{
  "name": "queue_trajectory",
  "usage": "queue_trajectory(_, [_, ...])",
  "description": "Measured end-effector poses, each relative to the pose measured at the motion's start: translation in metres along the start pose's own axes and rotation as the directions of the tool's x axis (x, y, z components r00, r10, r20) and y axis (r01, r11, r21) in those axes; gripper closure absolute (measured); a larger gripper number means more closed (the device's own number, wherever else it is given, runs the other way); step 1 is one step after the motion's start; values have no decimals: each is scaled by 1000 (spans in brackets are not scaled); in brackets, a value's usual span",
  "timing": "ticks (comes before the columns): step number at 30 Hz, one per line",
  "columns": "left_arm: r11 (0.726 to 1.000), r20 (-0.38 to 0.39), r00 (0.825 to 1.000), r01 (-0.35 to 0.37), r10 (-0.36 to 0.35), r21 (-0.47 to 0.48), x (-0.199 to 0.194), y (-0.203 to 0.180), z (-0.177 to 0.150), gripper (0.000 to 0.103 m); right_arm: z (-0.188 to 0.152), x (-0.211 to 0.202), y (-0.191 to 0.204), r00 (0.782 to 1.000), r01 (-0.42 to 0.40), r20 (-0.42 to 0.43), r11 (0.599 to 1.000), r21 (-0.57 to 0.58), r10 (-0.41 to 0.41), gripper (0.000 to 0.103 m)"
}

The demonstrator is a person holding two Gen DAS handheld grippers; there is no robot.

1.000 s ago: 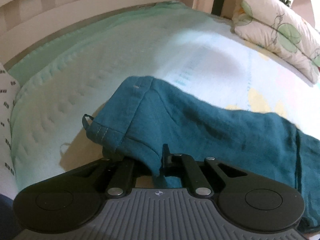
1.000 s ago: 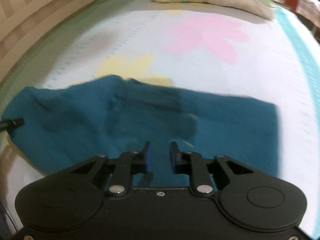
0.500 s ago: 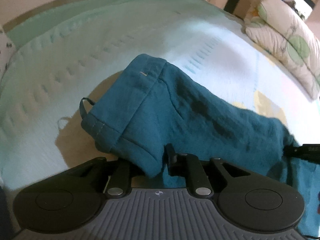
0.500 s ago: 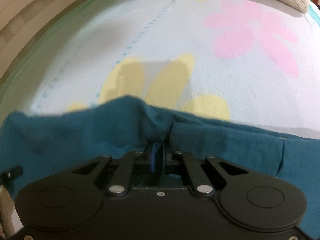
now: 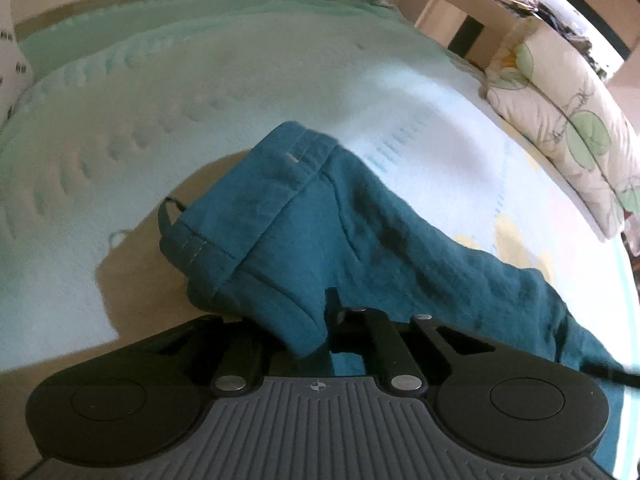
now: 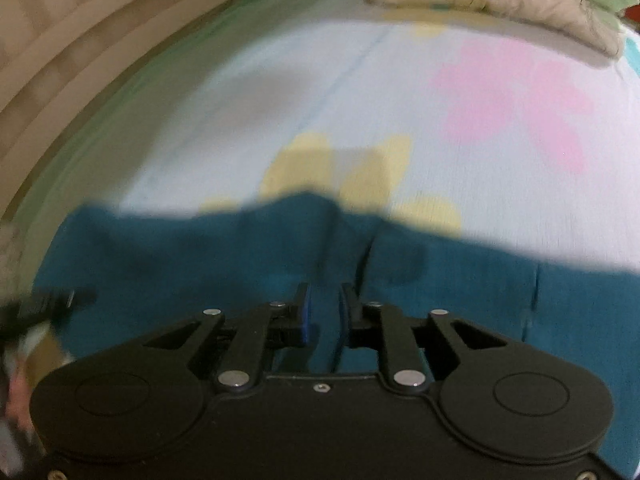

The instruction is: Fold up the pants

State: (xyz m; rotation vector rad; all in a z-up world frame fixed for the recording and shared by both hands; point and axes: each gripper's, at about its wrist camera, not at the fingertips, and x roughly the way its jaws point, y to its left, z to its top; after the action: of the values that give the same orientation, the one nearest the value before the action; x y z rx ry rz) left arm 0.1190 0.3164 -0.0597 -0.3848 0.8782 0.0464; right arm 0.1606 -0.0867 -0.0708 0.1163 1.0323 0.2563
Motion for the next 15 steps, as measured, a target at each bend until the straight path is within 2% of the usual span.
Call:
queue_trajectory(4, [996, 41, 999, -21, 18, 82, -19, -18, 4, 97, -48, -8, 5, 997, -29, -68, 1000, -3, 29, 75])
queue_trajectory(7, [991, 74, 997, -21, 11, 134, -37, -35, 11, 98, -71, 0, 3, 992, -40, -121, 998, 49, 45, 75])
queue_trajectory(11, [973, 127, 992, -12, -18, 229, -65, -70, 21, 98, -77, 0, 2, 994, -56, -89, 998, 33, 58, 75])
queue_trajectory(15, [936, 172, 983, 1, -66, 352, -89, -117, 19, 98, -76, -26, -21, 993, -104, -52, 989, 110, 110, 75])
